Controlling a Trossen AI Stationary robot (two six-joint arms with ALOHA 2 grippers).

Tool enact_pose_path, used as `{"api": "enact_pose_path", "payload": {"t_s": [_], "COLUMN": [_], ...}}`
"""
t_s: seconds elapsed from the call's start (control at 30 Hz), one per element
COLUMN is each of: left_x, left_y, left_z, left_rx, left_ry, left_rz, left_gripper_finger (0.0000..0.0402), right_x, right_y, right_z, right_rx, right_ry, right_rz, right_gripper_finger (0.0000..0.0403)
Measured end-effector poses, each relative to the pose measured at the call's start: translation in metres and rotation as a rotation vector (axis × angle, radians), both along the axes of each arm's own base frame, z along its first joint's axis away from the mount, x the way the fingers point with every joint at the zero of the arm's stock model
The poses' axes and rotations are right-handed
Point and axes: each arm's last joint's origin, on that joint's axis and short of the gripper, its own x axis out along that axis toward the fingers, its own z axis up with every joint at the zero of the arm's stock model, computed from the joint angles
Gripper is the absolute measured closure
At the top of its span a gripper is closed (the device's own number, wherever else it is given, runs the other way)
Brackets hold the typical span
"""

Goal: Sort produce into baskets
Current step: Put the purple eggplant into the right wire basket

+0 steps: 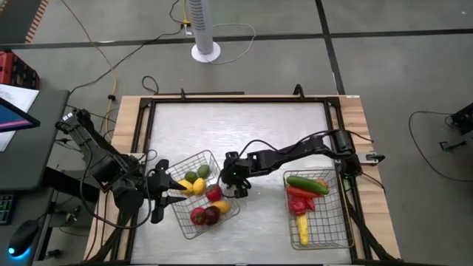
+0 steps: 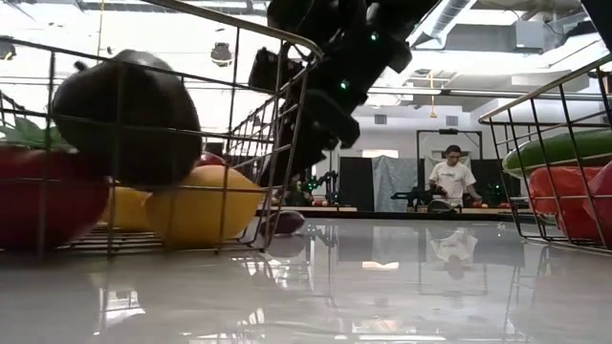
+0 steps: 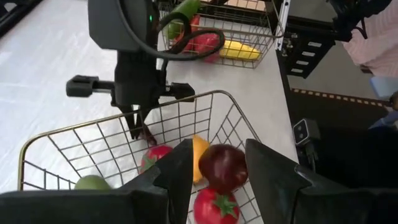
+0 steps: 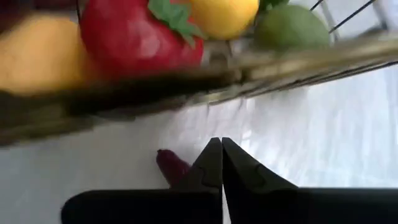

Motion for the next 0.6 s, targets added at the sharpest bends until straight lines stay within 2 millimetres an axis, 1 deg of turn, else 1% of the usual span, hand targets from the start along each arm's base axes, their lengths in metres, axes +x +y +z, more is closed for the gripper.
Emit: {"api": "enact_pose_path", "payload": {"t_s": [0.07, 0.23, 0.4, 0.5, 0.6], "left_x": [0.0, 0.0, 0.0, 0.0, 0.0], "left_y": [0.0, 0.0, 0.0, 0.0, 0.0], "left_z": [0.0, 0.0, 0.0, 0.0, 0.0], "left_rx": [0.0, 0.001, 0.001, 0.0, 0.001], "left_ry": [0.0, -0.001, -0.001, 0.0, 0.0], "left_rz": [0.0, -0.001, 0.0, -0.001, -0.001], "left_gripper_finger": [0.0269, 0.0269, 0.0269, 0.0269, 0.0269], "right_x": [0.0, -0.001, -0.011, -0.017, -0.024], "right_y": [0.0, 0.0, -0.001, -0.001, -0.001], "right_z": [0.003, 0.005, 0.011, 0.017, 0.016], "right_rx": [0.002, 0.019, 0.028, 0.038, 0.039], "right_ry": [-0.01, -0.01, 0.066, 0.083, 0.075], "right_rz": [-0.001, -0.017, -0.029, -0.038, -0.035], "right_gripper_finger": [0.035, 0.0262, 0.0182, 0.0155, 0.0148]}}
